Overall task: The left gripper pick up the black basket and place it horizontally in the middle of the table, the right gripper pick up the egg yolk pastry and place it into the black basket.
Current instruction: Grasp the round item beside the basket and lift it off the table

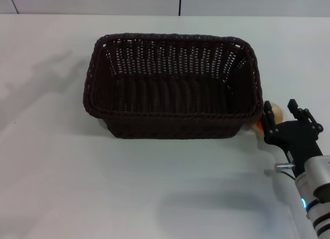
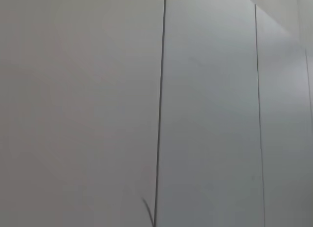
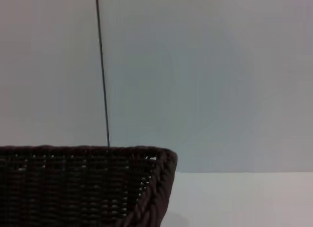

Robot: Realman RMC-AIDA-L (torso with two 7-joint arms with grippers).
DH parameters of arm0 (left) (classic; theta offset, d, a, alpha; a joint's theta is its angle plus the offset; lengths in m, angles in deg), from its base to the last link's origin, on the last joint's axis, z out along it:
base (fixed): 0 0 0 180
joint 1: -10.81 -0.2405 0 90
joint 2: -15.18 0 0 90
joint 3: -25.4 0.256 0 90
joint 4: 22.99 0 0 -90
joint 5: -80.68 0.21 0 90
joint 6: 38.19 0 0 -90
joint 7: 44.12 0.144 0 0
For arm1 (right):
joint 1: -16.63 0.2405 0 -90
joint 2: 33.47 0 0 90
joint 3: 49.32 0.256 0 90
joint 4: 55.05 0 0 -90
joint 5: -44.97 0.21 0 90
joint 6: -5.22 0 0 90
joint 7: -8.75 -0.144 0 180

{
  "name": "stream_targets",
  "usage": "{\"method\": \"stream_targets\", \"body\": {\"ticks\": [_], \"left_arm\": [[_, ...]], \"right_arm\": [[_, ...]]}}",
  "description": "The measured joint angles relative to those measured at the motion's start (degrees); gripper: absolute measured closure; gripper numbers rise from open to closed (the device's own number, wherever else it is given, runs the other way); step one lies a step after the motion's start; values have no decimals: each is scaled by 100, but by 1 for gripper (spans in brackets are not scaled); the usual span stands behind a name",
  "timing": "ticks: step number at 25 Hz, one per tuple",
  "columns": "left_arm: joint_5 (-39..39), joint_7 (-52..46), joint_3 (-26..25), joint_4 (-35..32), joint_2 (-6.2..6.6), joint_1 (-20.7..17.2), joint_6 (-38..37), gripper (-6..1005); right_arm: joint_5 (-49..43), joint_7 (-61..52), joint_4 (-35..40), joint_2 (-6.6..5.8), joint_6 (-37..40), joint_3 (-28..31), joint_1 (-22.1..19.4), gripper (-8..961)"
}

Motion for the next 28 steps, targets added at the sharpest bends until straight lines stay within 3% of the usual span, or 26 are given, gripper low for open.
{"method": "stream_targets", "body": {"ticks": [17,28], "left_arm": [[-40,-77,-66,60,-24,-63,173,552],[-88,-95,-69,79,-26,-71,172,552]], "right_arm": [[9,-262,325,28,-724,133,364,430],[8,-253,280,42,-456,89,273,457]]}}
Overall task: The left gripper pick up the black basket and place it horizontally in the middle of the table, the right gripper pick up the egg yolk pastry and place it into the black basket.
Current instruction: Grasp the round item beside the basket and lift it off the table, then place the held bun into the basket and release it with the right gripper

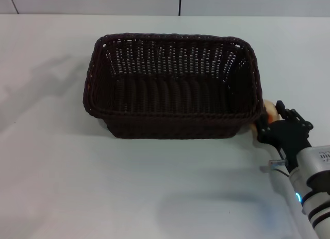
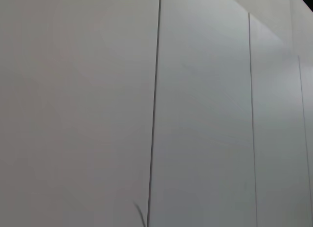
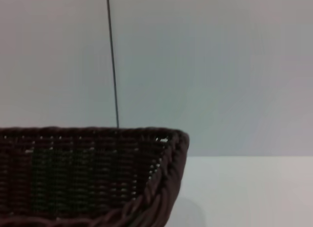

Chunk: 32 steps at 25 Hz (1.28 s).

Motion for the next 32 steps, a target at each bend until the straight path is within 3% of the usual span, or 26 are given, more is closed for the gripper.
{"method": "stream_targets", "body": {"ticks": [5,8,17,25,32], "left_arm": [[-19,-2,0,0,0,-2,0,552],[-21,-2,0,0,0,-7,-1,551],[-31,-2,-19,-2,0,-9,-1,551],[-31,8,-90,-26,2,-23,39,551],[-31,5,-132,-5,-2,-59,85,561]], "right_arm": [[-1,-17,-2,11,107,56,-63,586],[0,-28,-3,13,110,72,-69,815],[87,-20,-2,14,230,126,-71,885],[301,141,-97,-20,1688,298,-316,904],[31,1265,-561,-34,2823,261,-218,906]]}}
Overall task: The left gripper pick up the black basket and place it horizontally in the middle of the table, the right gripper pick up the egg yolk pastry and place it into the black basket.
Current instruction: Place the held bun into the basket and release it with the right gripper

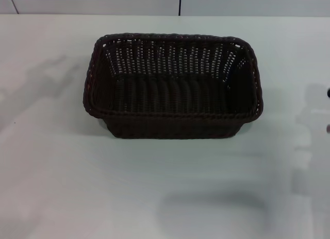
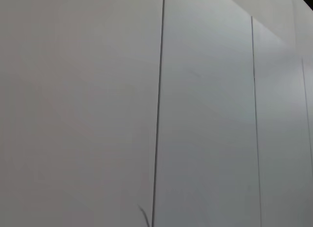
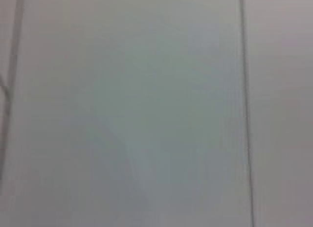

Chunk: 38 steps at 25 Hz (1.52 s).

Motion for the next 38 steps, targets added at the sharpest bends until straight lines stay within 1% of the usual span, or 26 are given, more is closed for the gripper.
{"method": "stream_targets", "body": {"ticks": [1,4,5,6,9,10,11,14,15,16,17,18,19,20,22,25,30,33,37,38], "left_arm": [[0,0,0,0,0,0,0,561],[-1,0,0,2,1,-7,4,561],[-20,0,-2,3,1,-15,8,561],[-20,0,-2,3,1,-15,8,561],[-44,0,-16,5,4,-26,28,561],[-52,-2,-35,5,8,-27,42,561],[-52,-2,-35,5,8,-27,42,561],[-55,-5,-82,5,8,-29,57,561],[-57,-5,-100,5,8,-29,69,561],[-57,-5,-100,5,8,-29,69,561],[-58,-6,-109,5,8,-29,74,561],[-62,-6,-126,1,7,-29,86,561],[-67,-7,-139,-6,7,-29,97,561],[-79,-7,-155,-24,6,-29,112,561],[-83,-7,-158,-30,5,-29,116,561],[-111,-7,-158,-37,5,-35,125,561],[-143,-7,-158,-22,10,-59,129,561],[-144,-7,-167,-24,15,-62,129,561],[-150,-7,-183,-30,15,-64,128,561],[-151,-7,-202,-40,11,-64,127,561]], "right_arm": [[0,0,0,0,0,0,0,906],[-465,375,-217,5,97,30,15,906],[-751,429,-341,-3,91,36,39,907],[-751,429,-341,-3,91,36,39,907],[-1221,440,-455,-16,-51,43,104,907],[-1465,442,-495,-13,-213,48,174,908],[-1465,442,-495,-13,-213,48,174,908],[-1579,439,-538,-3,-470,17,345,908],[-1583,414,-543,2,-651,1,474,909],[-1583,414,-543,2,-651,1,474,909],[-1585,410,-543,7,-763,1,536,909],[-1586,388,-547,15,-1045,20,649,909],[-1586,388,-547,15,-1045,20,649,909],[-1575,343,-552,18,-1349,55,753,910],[-1568,326,-553,17,-1474,65,791,910],[-1575,199,-560,0,-2112,157,936,890],[-1591,73,-562,-14,-2431,235,990,856],[-1594,68,-596,-17,-2497,273,984,836],[-1602,107,-680,-25,-2477,298,913,740],[-1604,138,-695,-21,-2330,345,834,716]]}}
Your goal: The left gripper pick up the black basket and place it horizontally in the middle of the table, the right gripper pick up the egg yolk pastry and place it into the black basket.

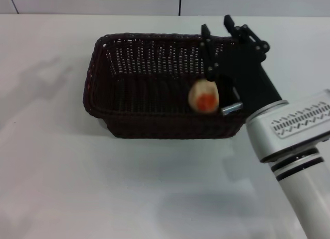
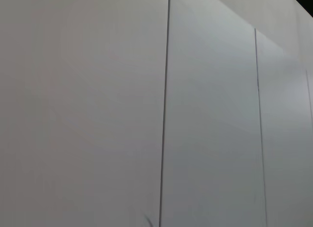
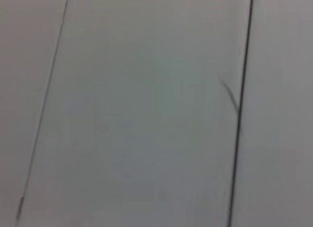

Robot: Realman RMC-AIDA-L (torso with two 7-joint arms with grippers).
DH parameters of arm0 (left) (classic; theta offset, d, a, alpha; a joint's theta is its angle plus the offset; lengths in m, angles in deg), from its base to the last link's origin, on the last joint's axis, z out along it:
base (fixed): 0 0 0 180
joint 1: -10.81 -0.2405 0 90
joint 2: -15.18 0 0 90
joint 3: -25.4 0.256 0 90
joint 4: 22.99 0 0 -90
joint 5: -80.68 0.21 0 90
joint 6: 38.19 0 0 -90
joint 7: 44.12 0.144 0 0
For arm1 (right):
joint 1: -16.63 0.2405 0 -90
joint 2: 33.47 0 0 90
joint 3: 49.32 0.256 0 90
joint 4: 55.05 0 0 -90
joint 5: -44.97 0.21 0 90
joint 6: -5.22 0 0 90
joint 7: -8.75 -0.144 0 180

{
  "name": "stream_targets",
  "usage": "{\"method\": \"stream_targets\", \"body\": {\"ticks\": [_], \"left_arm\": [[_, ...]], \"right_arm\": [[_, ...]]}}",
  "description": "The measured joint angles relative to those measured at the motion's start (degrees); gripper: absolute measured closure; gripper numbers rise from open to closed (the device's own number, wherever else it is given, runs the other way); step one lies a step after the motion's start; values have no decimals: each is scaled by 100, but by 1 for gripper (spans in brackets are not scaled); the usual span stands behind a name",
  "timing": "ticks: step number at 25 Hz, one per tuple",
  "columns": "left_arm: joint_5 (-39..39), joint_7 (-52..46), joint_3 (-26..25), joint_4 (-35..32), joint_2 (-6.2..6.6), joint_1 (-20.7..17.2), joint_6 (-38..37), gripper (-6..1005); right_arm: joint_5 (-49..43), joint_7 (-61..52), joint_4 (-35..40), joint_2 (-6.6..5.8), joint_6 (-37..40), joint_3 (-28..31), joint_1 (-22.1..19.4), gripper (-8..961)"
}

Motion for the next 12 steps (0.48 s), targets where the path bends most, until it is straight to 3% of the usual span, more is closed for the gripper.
{"method": "stream_targets", "body": {"ticks": [3,7,12], "left_arm": [[-1,0,-15,-10,-5,0,-1,561],[-1,0,-43,-60,-7,-14,-8,561],[-2,0,-91,-222,-16,-17,-37,561]], "right_arm": [[1,13,5,15,326,64,-137,645],[49,19,-15,27,1554,414,-713,554],[52,19,-59,32,2183,741,-1129,554]]}}
